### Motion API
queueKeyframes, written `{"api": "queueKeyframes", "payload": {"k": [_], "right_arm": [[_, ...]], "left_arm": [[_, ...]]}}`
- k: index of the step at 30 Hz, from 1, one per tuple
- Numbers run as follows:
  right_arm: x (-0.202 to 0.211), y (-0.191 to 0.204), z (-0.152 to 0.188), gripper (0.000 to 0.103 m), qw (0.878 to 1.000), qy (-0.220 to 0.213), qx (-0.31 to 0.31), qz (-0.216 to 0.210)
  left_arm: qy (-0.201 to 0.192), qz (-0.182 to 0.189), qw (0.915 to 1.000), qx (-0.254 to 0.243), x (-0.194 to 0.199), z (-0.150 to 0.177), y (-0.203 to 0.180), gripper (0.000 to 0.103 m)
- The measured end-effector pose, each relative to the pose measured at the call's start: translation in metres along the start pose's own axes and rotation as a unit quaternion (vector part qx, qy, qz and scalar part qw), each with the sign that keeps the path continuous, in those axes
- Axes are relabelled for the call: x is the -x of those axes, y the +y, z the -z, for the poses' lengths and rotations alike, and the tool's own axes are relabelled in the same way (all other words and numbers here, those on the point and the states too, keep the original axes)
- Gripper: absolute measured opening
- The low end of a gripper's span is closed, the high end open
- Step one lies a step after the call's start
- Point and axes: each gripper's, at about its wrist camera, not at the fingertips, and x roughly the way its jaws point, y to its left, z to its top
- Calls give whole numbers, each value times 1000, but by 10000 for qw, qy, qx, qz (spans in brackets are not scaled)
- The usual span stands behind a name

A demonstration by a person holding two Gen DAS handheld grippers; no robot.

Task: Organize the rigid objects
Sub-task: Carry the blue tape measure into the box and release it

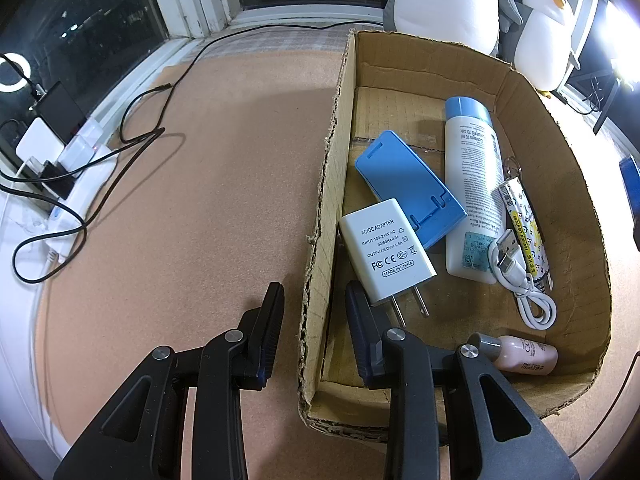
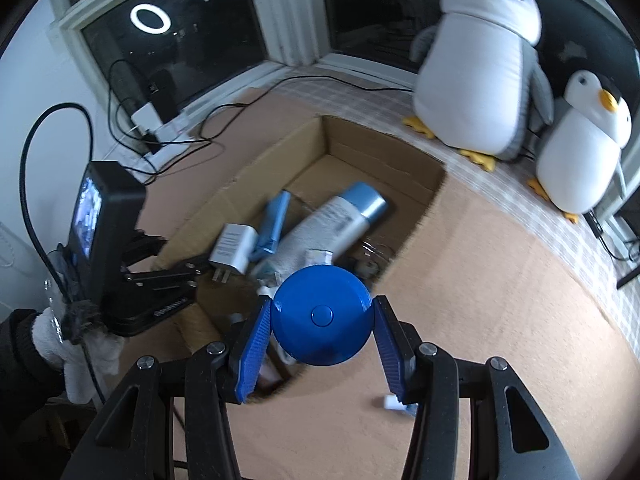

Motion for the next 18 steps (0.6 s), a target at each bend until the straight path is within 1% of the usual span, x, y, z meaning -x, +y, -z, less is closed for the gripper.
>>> {"api": "queueKeyframes", "payload": {"k": [7, 12, 18], "right_arm": [[-12, 9, -23, 46, 9999, -80, 88, 33], [-27, 0, -39, 46, 9997, -60, 22, 217], [-47, -10, -47, 46, 9992, 64, -30, 392]], "left_arm": [[0, -3, 10000, -2, 0, 0, 0, 30], [2, 6, 10000, 12, 0, 0, 1, 30], [2, 7, 10000, 22, 0, -1, -1, 30]]}}
